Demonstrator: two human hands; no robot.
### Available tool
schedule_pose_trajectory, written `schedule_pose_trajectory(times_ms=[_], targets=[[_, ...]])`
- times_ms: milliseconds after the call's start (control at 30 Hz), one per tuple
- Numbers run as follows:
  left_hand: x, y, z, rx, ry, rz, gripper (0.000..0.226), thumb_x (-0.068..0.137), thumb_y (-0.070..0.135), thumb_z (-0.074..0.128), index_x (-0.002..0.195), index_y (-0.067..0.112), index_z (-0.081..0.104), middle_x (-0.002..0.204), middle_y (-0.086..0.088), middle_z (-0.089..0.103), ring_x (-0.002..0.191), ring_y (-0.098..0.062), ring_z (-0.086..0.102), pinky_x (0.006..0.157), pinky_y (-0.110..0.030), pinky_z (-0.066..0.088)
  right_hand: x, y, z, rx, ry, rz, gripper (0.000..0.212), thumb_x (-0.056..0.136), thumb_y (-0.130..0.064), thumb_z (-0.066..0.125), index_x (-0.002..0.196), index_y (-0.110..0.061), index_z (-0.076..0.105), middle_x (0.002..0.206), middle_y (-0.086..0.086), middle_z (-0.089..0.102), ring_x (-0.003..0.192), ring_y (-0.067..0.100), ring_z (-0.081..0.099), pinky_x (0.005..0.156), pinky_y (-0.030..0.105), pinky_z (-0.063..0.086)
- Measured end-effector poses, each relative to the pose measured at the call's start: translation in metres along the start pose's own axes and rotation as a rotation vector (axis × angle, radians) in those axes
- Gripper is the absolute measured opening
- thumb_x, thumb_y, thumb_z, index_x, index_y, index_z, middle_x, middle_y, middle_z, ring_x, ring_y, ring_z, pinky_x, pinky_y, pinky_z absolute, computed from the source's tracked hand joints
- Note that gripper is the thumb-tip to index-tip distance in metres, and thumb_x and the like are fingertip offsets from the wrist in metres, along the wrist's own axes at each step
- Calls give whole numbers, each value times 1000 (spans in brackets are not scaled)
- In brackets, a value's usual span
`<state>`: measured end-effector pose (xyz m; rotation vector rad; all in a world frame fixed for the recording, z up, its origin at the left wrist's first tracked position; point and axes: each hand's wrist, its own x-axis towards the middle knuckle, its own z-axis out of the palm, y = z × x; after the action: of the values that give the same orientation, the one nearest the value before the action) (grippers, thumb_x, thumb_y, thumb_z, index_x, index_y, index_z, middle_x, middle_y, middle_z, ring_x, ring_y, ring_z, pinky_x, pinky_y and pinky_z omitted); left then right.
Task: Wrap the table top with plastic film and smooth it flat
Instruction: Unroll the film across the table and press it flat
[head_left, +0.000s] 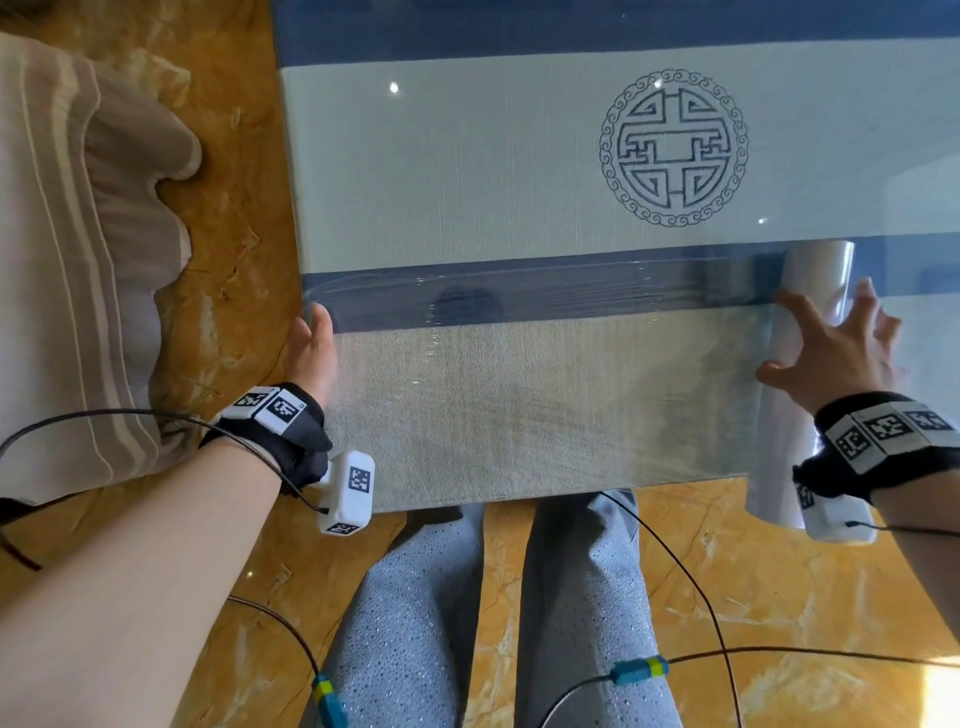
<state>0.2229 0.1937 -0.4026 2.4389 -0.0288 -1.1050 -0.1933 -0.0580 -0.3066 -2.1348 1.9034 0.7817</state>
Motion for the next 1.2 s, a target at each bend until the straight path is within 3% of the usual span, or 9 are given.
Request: schedule_pose_trajectory(times_ms=[233,433,500,600,833,933,1033,1100,1200], targets=[[4,-25,-24,59,54,1,76,95,65,15,154,17,10,161,-7,12,148,-26,14,120,-46,7,-6,3,20,22,-10,-25,90,75,-35,82,140,-55,22,153,8,17,118,53,45,89,63,47],[-9,-47,-44,73,106,-7,80,91,69,14,154,19,11,161,-7,14,147,-27,15,120,-48,9,-4,8,26,80,-37,-81,101,75,-27,84,142,-53,13,134,22,31,86,51,56,67,50,52],[-15,-52,-45,65,121,-4,80,92,69,14,154,18,10,161,-7,12,148,-27,14,120,-47,8,1,12,28,190,-79,-137,103,75,-20,85,145,-52,16,138,22,26,96,51,55,80,57,54],[-32,-67,-41,48,162,-4,80,92,68,16,154,18,10,161,-6,12,148,-26,14,120,-47,8,-2,30,37,276,-105,-241,103,74,-21,85,148,-52,20,144,23,22,117,52,45,98,57,44],[-103,-75,20,73,253,181,66,101,46,29,153,9,12,160,-12,15,147,-27,16,120,-41,10,-20,102,61,147,119,-246,89,84,-25,76,145,-54,18,150,12,17,125,54,37,90,68,47],[-130,-77,49,43,267,201,65,102,41,32,153,8,9,160,-12,12,147,-26,14,118,-38,10,-30,125,86,73,201,-238,90,88,-18,69,152,-46,12,162,4,-10,148,44,1,107,74,18],[-161,-80,80,112,253,156,70,100,50,29,154,15,-1,162,-9,2,149,-26,7,119,-45,5,-41,159,99,-88,276,-241,88,89,-20,64,158,-25,9,163,13,-19,150,29,-19,118,63,-3],[-178,-74,93,243,344,284,72,98,55,24,153,22,-7,162,-5,-5,149,-24,1,118,-53,-2,-45,170,100,-86,307,-214,82,91,-26,59,158,-15,13,164,14,-16,151,26,-19,120,58,-4],[-198,-61,108,525,369,642,67,98,55,15,152,26,-12,161,2,-16,149,-17,-9,113,-48,-13,-48,161,101,-19,324,-241,77,94,-42,37,158,-12,9,165,12,-14,151,24,-17,121,52,-8]])
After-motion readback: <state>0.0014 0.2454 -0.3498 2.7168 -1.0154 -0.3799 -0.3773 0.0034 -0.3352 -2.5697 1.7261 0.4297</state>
